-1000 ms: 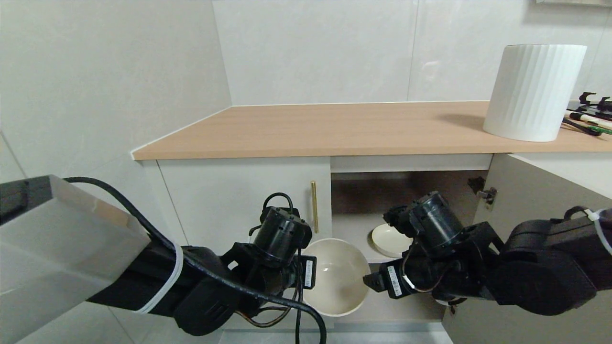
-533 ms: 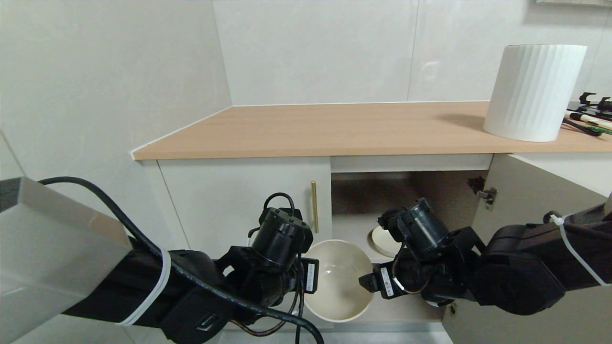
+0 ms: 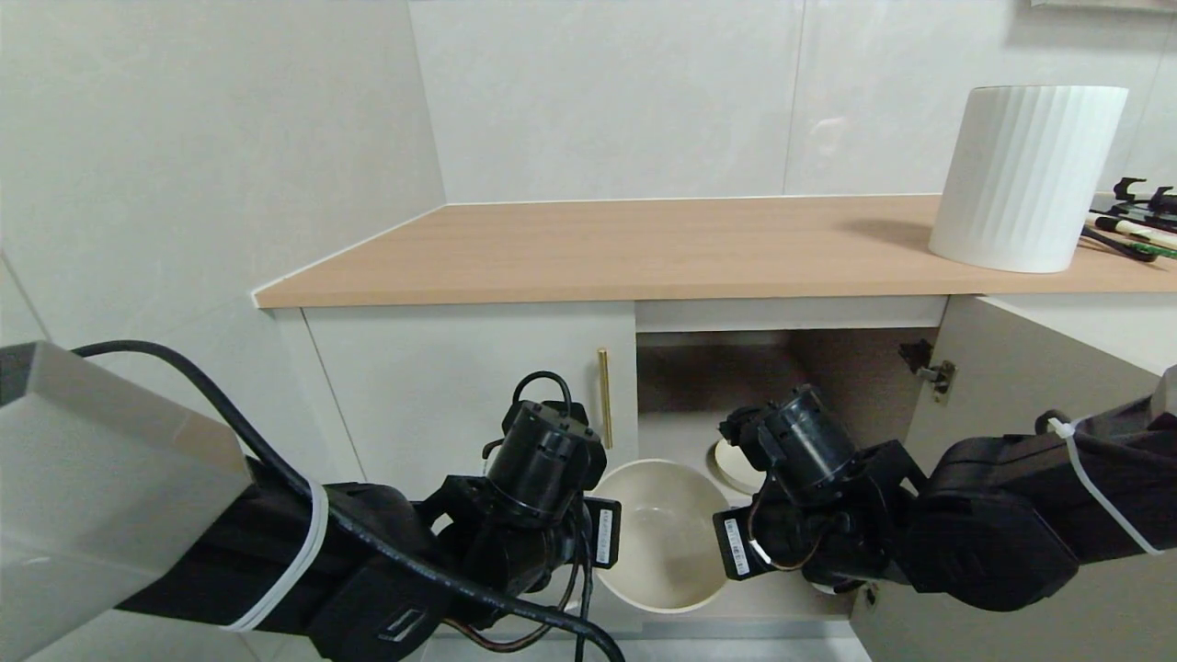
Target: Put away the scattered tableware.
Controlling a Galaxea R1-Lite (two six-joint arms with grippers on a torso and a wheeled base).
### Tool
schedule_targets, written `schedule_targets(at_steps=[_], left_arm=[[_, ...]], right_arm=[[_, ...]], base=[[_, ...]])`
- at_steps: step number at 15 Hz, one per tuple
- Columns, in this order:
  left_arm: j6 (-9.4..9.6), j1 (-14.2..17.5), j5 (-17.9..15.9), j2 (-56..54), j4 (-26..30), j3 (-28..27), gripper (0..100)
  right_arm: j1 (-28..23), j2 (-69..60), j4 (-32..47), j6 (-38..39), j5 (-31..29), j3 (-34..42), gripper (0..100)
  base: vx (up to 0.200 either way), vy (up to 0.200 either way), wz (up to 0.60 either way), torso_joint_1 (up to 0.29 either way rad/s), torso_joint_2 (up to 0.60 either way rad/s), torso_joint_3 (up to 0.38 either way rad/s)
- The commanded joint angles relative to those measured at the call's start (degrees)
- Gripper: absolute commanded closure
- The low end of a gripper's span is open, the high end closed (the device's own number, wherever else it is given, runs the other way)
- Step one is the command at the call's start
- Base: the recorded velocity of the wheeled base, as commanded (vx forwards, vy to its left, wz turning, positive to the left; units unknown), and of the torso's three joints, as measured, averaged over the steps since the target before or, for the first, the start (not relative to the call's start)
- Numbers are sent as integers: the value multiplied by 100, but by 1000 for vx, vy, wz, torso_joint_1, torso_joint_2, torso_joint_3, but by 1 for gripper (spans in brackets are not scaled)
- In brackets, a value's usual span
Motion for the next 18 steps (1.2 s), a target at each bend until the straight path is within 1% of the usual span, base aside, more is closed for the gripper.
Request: schedule_targets(at_steps=[1,8,9,18], left_arm=[[-1,7,34,-9,14,-1,100],[8,7,34,8,14,17,100],[8,7,34,8,14,17,0],[-1,16,34,-1,5,8,0]], right_arm=[[-2,23,40,-10,-27,2,100],[-2,23,40,-10,-27,2,100],[-2,23,40,-10,-27,11,100],[-2,94,40,-10,-27,2,100]], base=[[0,0,0,0,0,0],[0,0,0,0,0,0],[0,0,0,0,0,0],[0,0,0,0,0,0]])
